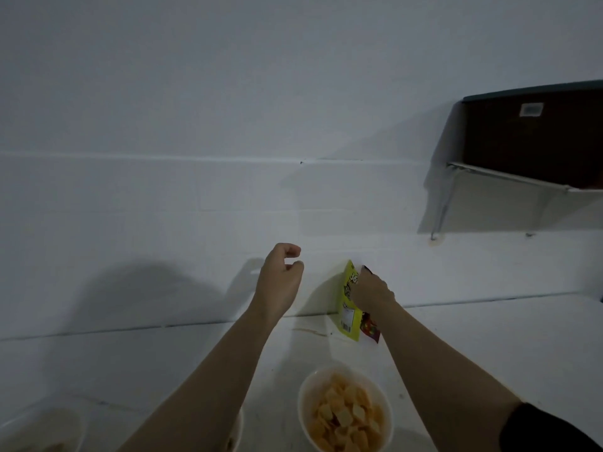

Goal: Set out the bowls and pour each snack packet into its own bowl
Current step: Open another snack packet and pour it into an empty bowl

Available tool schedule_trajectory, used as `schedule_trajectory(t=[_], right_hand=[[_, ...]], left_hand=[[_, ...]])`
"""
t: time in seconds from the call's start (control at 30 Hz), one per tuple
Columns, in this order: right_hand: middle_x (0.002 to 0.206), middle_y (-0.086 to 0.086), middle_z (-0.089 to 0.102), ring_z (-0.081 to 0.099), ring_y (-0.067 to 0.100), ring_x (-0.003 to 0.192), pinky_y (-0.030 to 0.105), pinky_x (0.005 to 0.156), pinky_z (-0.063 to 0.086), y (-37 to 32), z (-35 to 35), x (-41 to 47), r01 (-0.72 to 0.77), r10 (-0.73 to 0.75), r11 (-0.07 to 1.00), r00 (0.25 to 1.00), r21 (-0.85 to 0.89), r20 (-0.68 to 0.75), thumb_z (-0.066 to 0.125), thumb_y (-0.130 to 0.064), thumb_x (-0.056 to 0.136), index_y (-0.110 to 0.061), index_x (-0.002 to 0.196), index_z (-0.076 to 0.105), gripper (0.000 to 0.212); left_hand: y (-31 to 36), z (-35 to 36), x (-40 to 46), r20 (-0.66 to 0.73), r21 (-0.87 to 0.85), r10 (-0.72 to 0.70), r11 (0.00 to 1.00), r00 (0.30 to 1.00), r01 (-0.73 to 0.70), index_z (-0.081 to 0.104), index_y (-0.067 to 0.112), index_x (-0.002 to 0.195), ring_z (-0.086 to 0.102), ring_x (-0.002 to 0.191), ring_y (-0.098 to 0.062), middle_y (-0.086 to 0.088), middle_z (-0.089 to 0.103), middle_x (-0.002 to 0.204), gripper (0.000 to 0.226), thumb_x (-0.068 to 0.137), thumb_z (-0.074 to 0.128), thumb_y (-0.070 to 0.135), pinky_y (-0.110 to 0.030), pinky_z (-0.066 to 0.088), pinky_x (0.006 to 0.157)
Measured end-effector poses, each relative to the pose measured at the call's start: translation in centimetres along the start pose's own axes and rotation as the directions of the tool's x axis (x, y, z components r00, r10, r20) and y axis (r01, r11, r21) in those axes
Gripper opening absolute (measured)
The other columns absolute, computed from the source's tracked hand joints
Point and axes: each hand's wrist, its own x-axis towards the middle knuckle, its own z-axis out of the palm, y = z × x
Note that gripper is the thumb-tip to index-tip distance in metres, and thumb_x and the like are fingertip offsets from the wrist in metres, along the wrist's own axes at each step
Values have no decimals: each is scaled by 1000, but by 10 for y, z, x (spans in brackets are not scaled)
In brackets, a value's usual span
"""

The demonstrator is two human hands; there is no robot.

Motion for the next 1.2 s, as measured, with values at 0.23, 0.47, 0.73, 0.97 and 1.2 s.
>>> schedule_trajectory(t=[0.23,0.47,0.73,0.97,1.2], right_hand=[[92,6,56,56,25,85,37,76,51,15,17,16,39,-40,999,999,-28,-5,39,-19,99,-3,127,48,34],[82,3,52,53,24,77,33,64,43,8,14,7,69,-48,992,977,101,-206,35,-18,100,-13,85,48,20],[64,1,41,39,15,58,33,53,29,-20,-28,-67,289,-43,817,893,498,-448,40,-27,103,-11,72,39,36],[73,11,42,41,17,66,32,60,33,-3,-61,-162,318,-4,545,926,776,-377,48,-27,98,3,78,37,37],[79,27,46,46,21,73,33,64,37,60,-106,-243,302,32,369,941,879,-337,54,-16,95,10,80,40,33]], left_hand=[[-27,12,15,-14,-24,-52,998,999,51,55,22,116,55,76,-9,13,54,117,24,95,48,12,-17,42,64],[-37,19,15,-13,-45,-70,997,997,69,56,22,114,57,87,-11,12,55,116,24,94,48,11,-23,46,74],[-30,13,-14,2,1,-14,1000,1000,14,56,22,110,56,81,-8,12,57,112,19,95,50,12,-23,45,74],[-9,39,-69,68,-33,12,999,998,-10,57,18,104,56,81,-2,11,57,96,11,98,56,26,-3,41,53],[24,89,-132,214,-105,98,992,972,-76,59,21,101,62,89,-7,3,63,103,11,96,59,30,-13,48,58]])
